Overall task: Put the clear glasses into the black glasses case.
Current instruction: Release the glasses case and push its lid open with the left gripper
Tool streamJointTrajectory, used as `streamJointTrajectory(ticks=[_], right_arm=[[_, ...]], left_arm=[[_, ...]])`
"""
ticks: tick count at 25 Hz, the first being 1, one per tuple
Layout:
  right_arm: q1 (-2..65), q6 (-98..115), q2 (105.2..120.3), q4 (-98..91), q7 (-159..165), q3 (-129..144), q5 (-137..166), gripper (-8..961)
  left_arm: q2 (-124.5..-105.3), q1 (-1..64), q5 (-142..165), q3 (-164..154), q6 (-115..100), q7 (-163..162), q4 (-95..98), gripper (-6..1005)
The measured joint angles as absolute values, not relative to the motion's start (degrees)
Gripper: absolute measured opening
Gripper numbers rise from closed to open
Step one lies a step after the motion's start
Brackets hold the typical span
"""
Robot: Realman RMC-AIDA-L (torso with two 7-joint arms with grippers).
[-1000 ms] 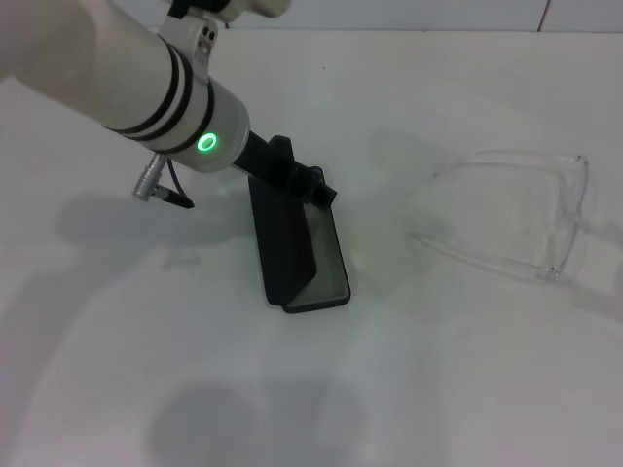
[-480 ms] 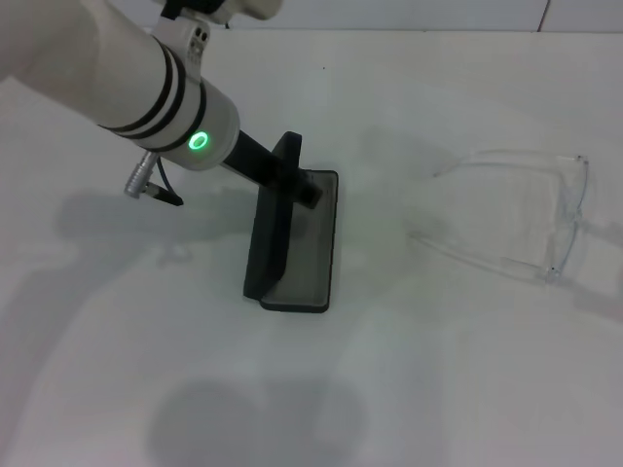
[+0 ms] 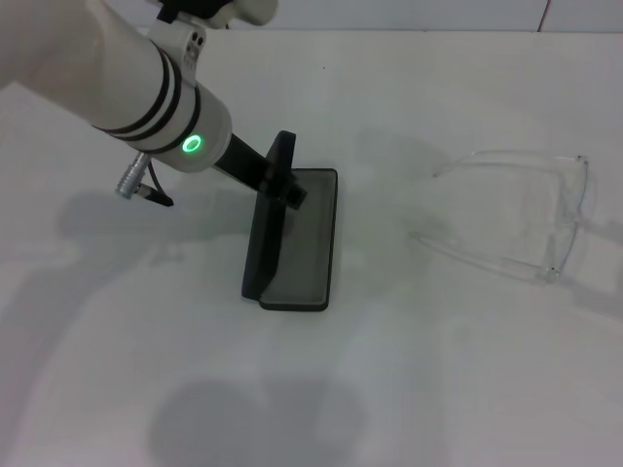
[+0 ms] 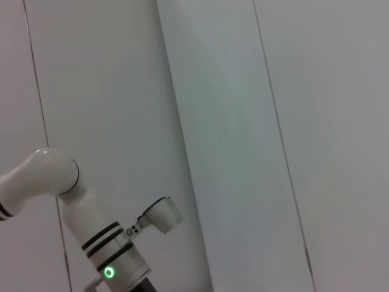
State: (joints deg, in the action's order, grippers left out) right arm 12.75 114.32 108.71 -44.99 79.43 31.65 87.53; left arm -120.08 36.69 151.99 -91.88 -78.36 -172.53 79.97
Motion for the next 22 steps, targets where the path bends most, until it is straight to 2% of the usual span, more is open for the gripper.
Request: streamJointTrajectory(ticks=[4,9,14,19,22], right_arm=[[12.9,115.2,108.71,-44.9,79.5,30.5,87.5,883],[13.0,115.5,108.71,-44.8,79.5,30.4,87.5,883],[12.9,115.7,108.75,-44.6,79.4,29.8,87.5,884],[12.6,116.5,108.95,-44.5,79.3,28.2,87.6,884],[12.2,117.7,109.29,-44.2,79.2,24.9,87.6,883]], left_arm=[[-120.06,36.8,152.0,-92.6,-78.5,-172.5,80.0,601],[-120.05,36.7,152.0,-92.8,-78.5,-172.5,79.9,529],[-119.91,36.6,152.4,-93.9,-78.8,-172.5,79.9,510],[-119.88,36.6,154.7,-95.1,-79.5,-172.2,80.6,297],[-119.88,35.9,154.7,-95.2,-79.4,-171.1,81.8,272]])
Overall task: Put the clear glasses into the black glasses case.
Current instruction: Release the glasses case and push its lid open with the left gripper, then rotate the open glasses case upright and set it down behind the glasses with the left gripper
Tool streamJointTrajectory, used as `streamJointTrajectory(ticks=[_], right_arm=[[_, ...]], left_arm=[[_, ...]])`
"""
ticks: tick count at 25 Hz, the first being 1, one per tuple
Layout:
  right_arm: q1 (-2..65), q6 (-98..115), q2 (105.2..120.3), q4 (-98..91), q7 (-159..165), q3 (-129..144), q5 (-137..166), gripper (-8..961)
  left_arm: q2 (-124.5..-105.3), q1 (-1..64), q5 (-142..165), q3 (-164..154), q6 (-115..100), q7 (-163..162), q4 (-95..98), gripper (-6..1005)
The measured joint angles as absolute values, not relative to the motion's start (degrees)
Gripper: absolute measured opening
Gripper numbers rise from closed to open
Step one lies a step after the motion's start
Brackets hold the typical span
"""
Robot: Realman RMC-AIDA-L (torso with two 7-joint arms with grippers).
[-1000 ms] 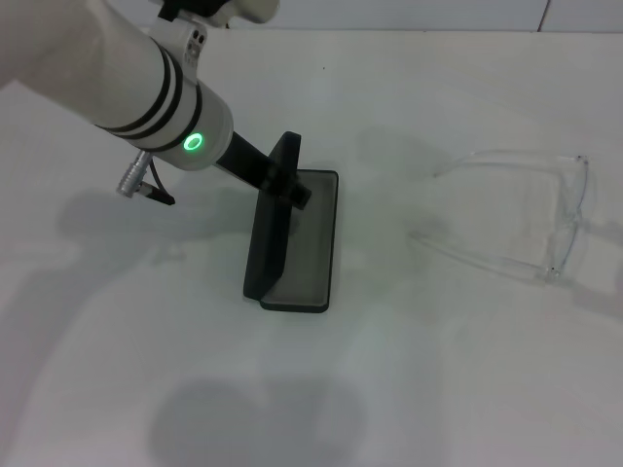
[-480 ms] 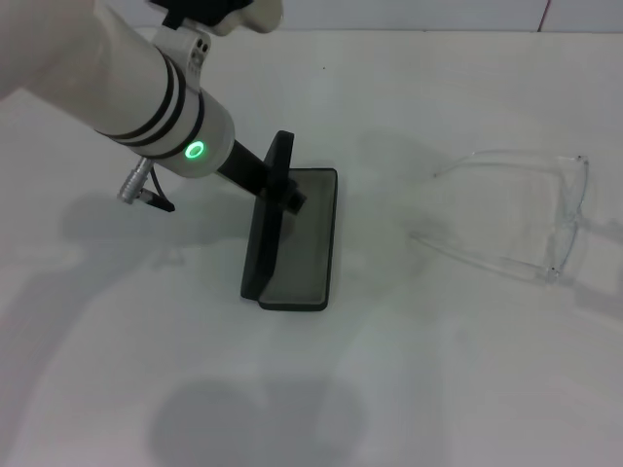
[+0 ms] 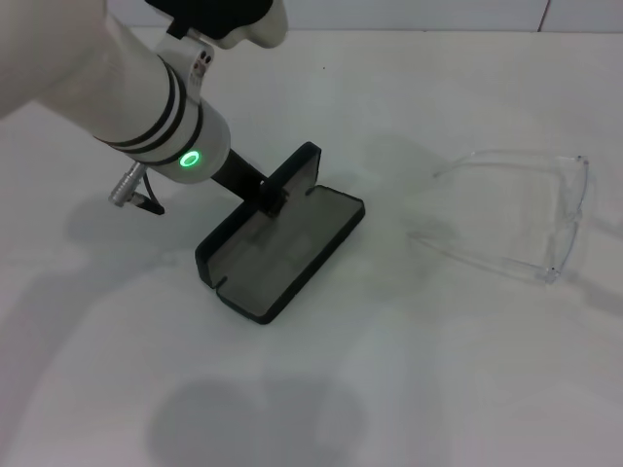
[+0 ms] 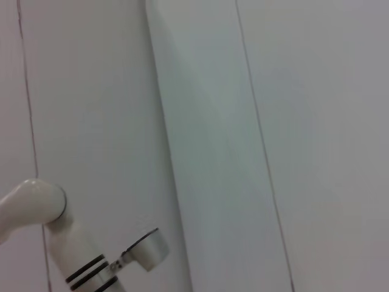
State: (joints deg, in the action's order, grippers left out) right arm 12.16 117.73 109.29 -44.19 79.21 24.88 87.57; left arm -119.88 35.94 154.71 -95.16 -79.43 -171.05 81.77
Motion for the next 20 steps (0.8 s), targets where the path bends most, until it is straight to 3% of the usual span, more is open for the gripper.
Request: streamJointTrajectory(ticks=[11,20], right_arm=[[9.7,123.5,108.75,-38.4,79.3,11.4,83.6,883],[4.1,123.7,109.90,-38.8,81.1,12.2,74.2,884]], left_arm=[[-119.84,28.1,148.9,-93.7,-79.2,-149.1,93.3,197],[-119.84,22.8,142.1,-95.0,-79.2,-119.7,97.6,209]])
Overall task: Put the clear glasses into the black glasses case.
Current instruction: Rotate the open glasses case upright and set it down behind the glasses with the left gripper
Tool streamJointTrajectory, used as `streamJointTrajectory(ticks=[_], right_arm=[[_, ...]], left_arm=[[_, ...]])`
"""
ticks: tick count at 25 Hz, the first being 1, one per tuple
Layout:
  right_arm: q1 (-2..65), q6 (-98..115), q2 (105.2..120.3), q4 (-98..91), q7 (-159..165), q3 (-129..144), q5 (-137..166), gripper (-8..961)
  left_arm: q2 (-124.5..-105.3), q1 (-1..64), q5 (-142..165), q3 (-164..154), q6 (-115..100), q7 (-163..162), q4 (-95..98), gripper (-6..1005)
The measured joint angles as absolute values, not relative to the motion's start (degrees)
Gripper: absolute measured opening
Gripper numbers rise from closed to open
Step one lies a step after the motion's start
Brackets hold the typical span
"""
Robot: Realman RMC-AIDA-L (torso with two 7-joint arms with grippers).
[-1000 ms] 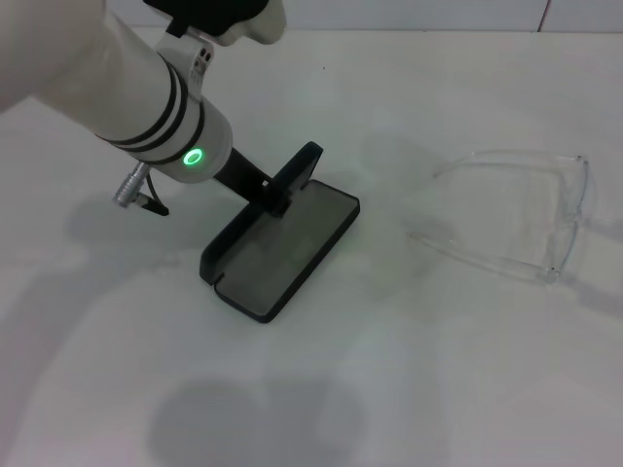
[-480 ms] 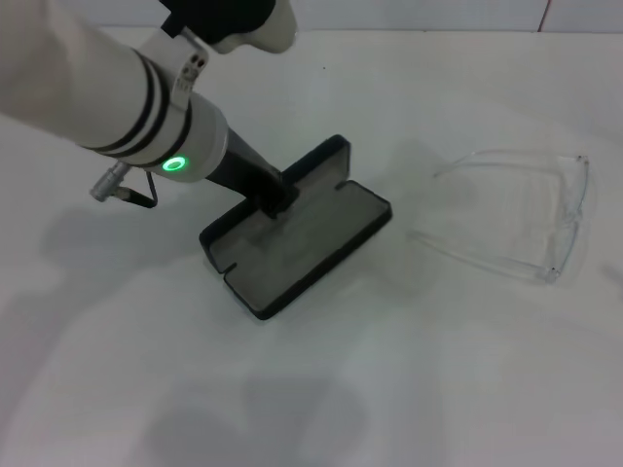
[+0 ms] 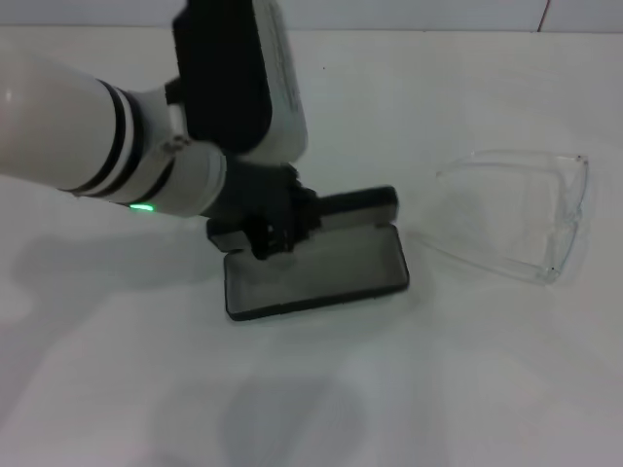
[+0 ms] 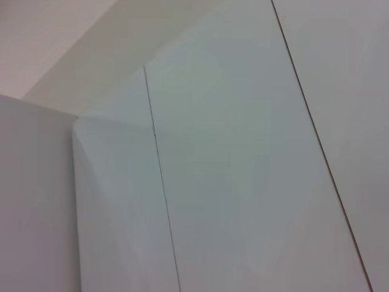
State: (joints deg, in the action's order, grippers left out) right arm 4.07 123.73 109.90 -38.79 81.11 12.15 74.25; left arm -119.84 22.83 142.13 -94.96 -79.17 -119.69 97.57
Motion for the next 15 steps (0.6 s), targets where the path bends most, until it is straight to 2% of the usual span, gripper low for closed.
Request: streamJointTrajectory(ticks=[8,15], right_arm=[[2.7,123.7,110.88,-39.0,81.3,14.4,74.1,884],[2.5,123.7,110.92,-39.0,81.4,14.8,74.4,883]], left_arm=[[-119.94,26.2,139.1,-96.1,-76.2,-110.8,90.0,219],[-120.14,29.4,138.5,-99.0,-71.5,-111.4,85.4,228]])
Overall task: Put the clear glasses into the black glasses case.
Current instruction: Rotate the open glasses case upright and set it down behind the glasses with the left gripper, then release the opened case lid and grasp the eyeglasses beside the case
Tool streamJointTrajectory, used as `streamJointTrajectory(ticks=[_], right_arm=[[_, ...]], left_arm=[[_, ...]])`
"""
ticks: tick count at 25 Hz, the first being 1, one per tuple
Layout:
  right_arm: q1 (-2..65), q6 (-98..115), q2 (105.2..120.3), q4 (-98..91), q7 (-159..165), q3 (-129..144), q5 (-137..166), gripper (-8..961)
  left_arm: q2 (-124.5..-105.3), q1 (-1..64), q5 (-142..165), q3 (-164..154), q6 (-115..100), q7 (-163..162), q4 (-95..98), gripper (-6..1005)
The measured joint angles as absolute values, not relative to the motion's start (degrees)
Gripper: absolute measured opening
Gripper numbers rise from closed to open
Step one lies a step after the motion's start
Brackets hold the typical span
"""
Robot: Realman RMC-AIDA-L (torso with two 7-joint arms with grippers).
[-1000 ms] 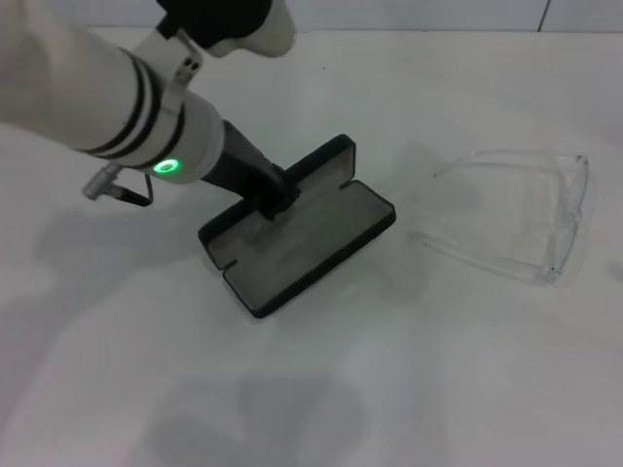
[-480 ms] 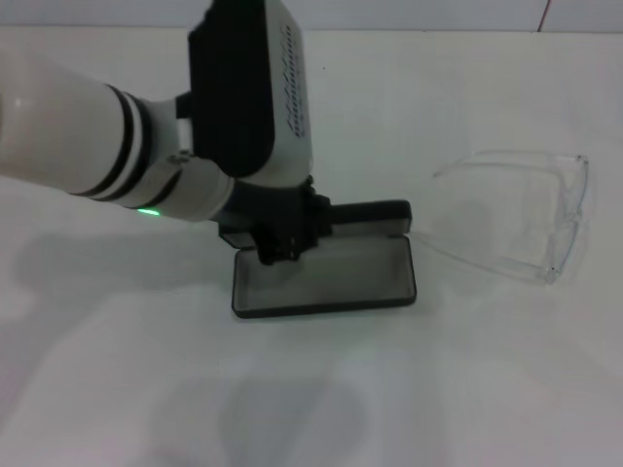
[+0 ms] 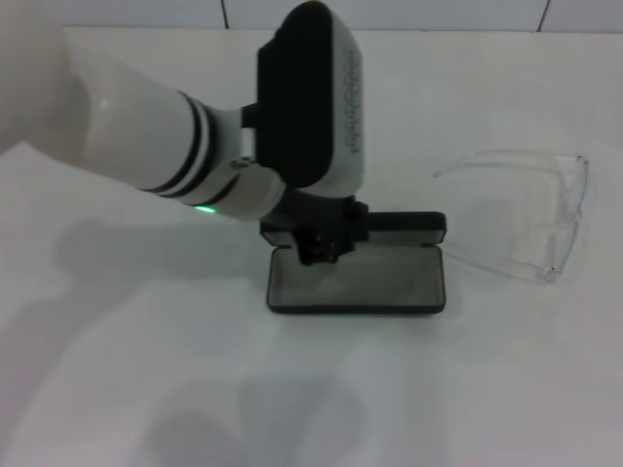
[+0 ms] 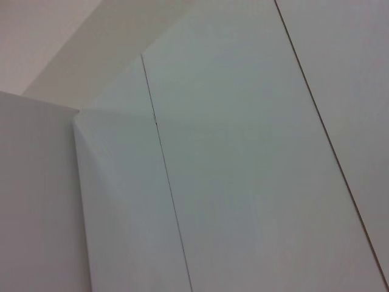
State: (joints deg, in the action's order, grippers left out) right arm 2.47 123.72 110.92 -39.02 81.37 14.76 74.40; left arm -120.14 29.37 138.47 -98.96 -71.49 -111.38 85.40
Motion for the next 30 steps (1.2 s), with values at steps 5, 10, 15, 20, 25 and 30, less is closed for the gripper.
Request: streamJointTrajectory(ticks=[5,10,15,20,25,30], right_arm=[[2.5,123.7,110.92,-39.0,81.4,14.8,74.4,884],[2.5,123.7,110.92,-39.1,81.3,14.8,74.4,884],[2.5,123.6,110.92,-39.1,81.1,14.8,74.3,883],[2.7,123.5,110.74,-39.1,81.1,14.8,74.6,881],[3.2,123.4,110.31,-39.1,81.0,14.8,75.3,876],[3.9,122.9,110.00,-40.3,81.0,14.4,78.1,873]], left_arm=[[-120.19,31.1,138.7,-101.9,-68.2,-113.4,84.1,234],[-120.23,33.0,139.2,-104.4,-66.9,-114.1,82.3,241],[-120.24,33.6,139.2,-104.9,-66.4,-114.5,81.5,247],[-120.19,33.5,139.4,-104.9,-65.2,-117.2,81.8,253],[-120.05,33.6,139.5,-104.9,-66.1,-117.9,82.0,320],[-120.05,33.4,138.5,-104.6,-66.9,-118.0,84.6,427]])
